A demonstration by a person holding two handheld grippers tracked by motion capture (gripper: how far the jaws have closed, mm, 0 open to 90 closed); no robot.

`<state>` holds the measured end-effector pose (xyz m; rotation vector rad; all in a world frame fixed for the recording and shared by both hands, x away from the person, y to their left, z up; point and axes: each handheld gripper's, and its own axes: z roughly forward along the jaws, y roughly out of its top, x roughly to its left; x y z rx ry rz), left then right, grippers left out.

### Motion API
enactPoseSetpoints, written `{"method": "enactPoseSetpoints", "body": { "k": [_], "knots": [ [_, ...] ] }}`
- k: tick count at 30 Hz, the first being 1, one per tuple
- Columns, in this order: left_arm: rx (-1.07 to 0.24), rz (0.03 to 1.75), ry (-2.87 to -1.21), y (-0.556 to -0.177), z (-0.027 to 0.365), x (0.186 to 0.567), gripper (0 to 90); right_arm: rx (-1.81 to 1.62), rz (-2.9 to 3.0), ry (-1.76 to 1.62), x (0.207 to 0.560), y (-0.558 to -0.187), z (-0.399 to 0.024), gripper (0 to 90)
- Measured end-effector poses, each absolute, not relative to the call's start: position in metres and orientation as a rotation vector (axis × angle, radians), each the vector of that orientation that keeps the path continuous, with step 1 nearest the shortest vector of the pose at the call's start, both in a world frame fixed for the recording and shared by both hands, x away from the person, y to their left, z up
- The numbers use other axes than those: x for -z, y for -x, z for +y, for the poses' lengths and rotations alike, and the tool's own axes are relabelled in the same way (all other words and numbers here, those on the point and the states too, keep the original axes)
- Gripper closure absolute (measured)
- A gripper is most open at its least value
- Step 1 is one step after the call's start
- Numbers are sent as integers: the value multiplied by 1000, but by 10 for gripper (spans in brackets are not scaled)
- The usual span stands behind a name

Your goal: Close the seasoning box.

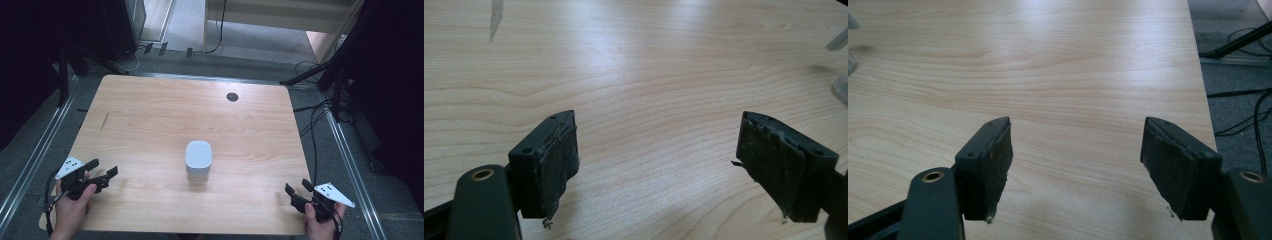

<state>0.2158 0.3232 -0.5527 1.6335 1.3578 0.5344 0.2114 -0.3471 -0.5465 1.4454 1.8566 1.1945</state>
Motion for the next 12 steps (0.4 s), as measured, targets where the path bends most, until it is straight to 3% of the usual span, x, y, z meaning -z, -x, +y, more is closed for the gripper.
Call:
{"method": "enactPoseSetpoints", "body": {
  "k": [12],
  "knots": [
    [-531, 1359, -1643, -217, 322, 552, 169, -1195, 1850, -1486, 547, -214, -349, 290]
  ]
}}
